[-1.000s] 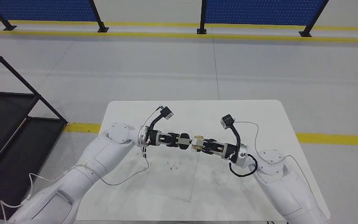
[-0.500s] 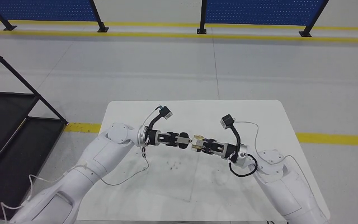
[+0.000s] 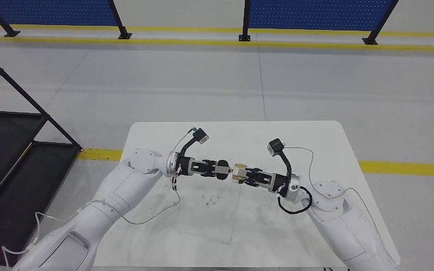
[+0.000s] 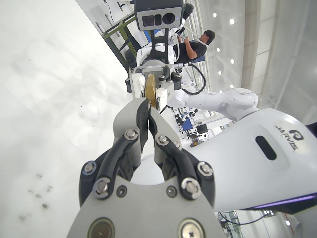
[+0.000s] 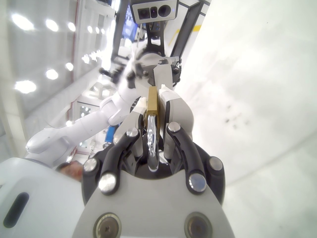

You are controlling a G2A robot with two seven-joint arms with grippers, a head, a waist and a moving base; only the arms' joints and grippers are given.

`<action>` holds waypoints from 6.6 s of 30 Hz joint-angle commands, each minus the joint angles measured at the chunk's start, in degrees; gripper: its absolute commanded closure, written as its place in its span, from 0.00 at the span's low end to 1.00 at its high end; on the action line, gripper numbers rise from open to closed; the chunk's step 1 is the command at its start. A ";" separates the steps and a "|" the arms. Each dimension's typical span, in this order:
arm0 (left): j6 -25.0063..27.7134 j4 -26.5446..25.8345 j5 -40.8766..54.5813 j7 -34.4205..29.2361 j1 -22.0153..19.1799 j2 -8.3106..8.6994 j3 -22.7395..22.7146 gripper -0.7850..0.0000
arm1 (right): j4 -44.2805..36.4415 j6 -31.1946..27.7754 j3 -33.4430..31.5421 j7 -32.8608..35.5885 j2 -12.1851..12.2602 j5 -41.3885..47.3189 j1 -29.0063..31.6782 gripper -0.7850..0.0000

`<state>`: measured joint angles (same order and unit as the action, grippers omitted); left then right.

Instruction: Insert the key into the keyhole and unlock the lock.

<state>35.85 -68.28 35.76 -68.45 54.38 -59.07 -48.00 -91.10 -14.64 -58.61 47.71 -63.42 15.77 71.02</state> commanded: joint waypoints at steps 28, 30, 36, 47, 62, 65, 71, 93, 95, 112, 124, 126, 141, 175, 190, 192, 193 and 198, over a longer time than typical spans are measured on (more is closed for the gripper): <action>5.19 -2.96 -8.16 5.20 1.09 0.54 -0.64 1.00 | 0.00 0.00 0.00 0.00 0.00 0.00 0.00 1.00; 6.11 -3.41 -9.09 6.12 1.23 0.71 -0.63 1.00 | 0.00 0.00 0.00 0.00 0.00 0.00 0.00 1.00; 8.11 -4.38 -11.10 8.12 1.62 1.29 -0.54 1.00 | 0.00 0.00 0.00 0.00 0.00 0.00 0.00 1.00; 11.73 -5.64 -14.93 11.74 1.91 2.20 -0.38 1.00 | 0.00 0.00 0.00 0.00 0.00 0.00 0.00 1.00; 17.21 -6.37 -23.64 17.26 2.09 2.96 -1.11 1.00 | 0.00 0.00 0.00 0.00 0.00 0.00 0.00 1.00; 18.30 -6.94 -25.48 18.55 2.61 2.94 -1.38 1.00 | 0.00 0.00 0.00 0.00 0.00 0.00 0.00 1.00; 20.00 -7.62 -28.34 20.52 3.24 2.95 -1.92 1.00 | 0.00 0.00 0.00 0.00 0.00 0.00 0.00 1.00; 22.15 -12.10 -46.34 33.61 6.69 2.90 -5.98 1.00 | 0.00 0.00 0.00 0.00 0.00 0.00 0.00 1.00; 22.15 -12.77 -48.91 35.29 7.19 2.92 -6.62 1.00 | 0.00 0.00 0.00 0.00 0.00 0.00 0.00 1.00; 22.15 -16.88 -68.76 49.27 11.16 2.65 -10.17 1.00 | 0.00 0.00 0.00 0.00 0.00 0.00 0.00 1.00; 22.11 -18.84 -81.70 58.97 13.51 2.42 -12.00 1.00 | 0.00 0.00 0.00 0.00 0.00 0.00 0.00 1.00; 21.96 -19.17 -83.56 60.38 13.87 2.36 -12.22 1.00 | 0.00 0.00 0.00 0.00 0.00 0.00 0.00 1.00; 19.41 -21.87 -96.41 69.90 16.46 2.07 -13.78 1.00 | 0.00 0.00 0.00 0.00 0.00 0.00 0.00 1.00; 13.78 -25.76 -110.73 78.21 19.51 2.02 -14.72 1.00 | 0.00 0.00 0.00 0.00 0.00 0.00 0.00 1.00; 13.72 -25.78 -111.32 79.86 20.24 2.06 -15.29 1.00 | 0.00 0.00 0.00 0.00 0.00 0.00 0.00 1.00; 13.75 -25.78 -111.35 79.89 20.26 2.06 -15.33 1.00 | 0.00 0.00 0.00 0.00 0.00 0.00 0.00 1.00; 13.77 -25.78 -111.36 79.90 20.28 2.06 -15.35 1.00 | 0.00 0.00 0.00 0.00 0.00 0.00 0.00 1.00; 13.55 -25.64 -110.99 79.71 20.41 2.03 -15.44 0.36 | 0.00 0.00 0.00 0.00 0.00 0.00 0.00 1.00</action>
<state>49.43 -93.97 -75.30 11.33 74.78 -57.03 -63.43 -91.10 -14.64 -58.61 47.71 -63.42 15.78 71.02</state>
